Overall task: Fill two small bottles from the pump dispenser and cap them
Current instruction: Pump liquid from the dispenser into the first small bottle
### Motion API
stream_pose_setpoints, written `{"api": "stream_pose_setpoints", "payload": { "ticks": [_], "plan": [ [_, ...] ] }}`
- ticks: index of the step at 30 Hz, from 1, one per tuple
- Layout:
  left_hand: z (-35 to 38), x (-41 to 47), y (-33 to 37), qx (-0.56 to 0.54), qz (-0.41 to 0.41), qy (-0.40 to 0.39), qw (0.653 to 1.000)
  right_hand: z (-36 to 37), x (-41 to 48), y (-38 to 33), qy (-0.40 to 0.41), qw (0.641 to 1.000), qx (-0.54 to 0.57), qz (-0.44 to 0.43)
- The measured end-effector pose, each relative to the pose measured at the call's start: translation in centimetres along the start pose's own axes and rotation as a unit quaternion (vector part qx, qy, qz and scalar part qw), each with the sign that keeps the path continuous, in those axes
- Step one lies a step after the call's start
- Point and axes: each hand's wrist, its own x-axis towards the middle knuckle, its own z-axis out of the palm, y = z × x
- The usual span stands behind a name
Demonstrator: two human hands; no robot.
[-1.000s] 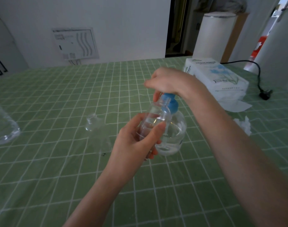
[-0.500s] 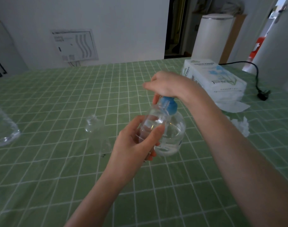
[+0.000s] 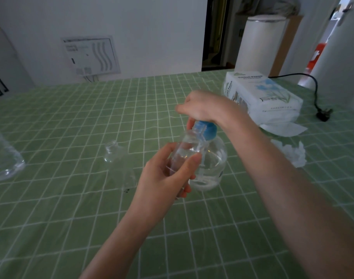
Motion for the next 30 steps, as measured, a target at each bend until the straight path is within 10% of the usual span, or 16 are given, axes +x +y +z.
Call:
{"api": "stream_pose_setpoints", "payload": {
  "ticks": [30],
  "plan": [
    [-0.1,0.0,0.2,-0.005,0.013,-0.002,1.000,-0.6,0.2,-0.3,0.016,1.000,-0.009,-0.015]
  ]
}}
